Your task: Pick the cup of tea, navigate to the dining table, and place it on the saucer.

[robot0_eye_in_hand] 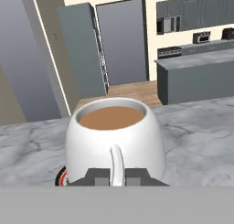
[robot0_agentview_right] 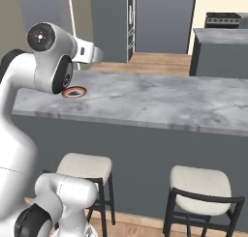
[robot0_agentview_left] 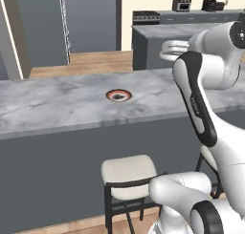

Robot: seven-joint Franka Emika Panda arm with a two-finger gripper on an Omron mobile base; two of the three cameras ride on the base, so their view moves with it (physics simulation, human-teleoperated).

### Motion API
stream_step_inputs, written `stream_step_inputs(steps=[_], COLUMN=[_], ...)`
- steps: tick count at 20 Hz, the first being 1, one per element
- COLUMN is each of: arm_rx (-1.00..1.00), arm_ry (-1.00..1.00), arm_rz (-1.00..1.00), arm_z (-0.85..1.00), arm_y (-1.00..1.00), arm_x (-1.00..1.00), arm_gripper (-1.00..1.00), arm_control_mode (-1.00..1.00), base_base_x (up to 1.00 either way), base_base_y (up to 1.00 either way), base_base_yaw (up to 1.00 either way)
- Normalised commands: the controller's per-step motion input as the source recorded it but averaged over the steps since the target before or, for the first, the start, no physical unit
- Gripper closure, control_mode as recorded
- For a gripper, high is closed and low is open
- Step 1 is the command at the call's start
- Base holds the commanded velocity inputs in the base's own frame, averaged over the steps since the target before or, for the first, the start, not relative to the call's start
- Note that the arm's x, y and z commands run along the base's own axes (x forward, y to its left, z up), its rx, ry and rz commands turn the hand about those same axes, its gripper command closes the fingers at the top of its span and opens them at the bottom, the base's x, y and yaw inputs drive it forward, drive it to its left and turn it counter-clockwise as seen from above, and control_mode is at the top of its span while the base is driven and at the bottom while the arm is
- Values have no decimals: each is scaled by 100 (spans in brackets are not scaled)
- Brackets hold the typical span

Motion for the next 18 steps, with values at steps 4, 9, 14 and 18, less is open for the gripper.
stream_step_inputs(steps=[4,9,14,18], arm_rx=[0,0,-1,-3], arm_ry=[0,0,0,3], arm_rz=[0,0,1,46], arm_z=[0,0,0,-1], arm_y=[0,0,1,4], arm_x=[0,0,13,99], arm_gripper=[100,100,100,100], arm_control_mode=[100,100,-100,-100], base_base_x=[65,9,0,0], base_base_y=[47,6,0,0], base_base_yaw=[0,0,0,0])
